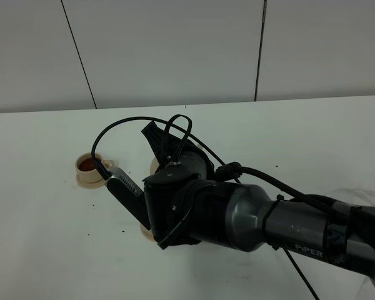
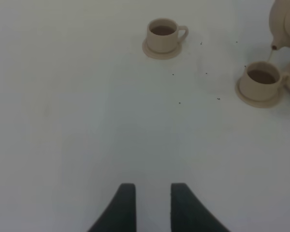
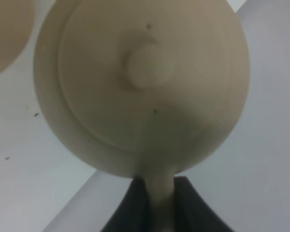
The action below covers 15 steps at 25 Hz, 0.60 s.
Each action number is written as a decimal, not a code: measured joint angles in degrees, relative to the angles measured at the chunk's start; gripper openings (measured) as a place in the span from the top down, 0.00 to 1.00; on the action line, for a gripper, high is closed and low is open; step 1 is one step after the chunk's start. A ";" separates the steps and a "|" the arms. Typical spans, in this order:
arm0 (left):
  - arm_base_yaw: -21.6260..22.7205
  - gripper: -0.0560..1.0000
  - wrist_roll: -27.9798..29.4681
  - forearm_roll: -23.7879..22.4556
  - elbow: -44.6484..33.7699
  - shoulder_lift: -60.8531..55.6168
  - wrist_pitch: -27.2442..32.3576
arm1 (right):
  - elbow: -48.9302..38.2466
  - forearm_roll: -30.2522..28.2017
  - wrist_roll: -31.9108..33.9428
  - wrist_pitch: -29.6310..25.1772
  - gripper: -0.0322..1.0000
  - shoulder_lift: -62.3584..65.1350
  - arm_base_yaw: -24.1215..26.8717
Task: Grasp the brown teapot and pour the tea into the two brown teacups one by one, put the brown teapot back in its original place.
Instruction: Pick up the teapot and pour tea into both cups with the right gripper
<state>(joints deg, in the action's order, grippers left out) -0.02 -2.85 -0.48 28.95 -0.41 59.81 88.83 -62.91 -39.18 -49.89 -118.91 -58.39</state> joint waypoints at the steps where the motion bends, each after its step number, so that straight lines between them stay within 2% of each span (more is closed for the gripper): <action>1: 0.00 0.71 0.00 0.00 0.00 0.00 0.00 | 0.00 0.00 -0.06 -0.19 0.88 0.00 -0.19; 15: 0.00 0.71 0.05 0.00 0.00 0.00 0.00 | 0.00 -0.42 0.00 -0.37 0.88 -0.80 -0.75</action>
<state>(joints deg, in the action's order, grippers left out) -0.02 -2.80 -0.48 28.95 -0.41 59.81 88.83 -63.33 -39.18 -50.26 -119.70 -59.14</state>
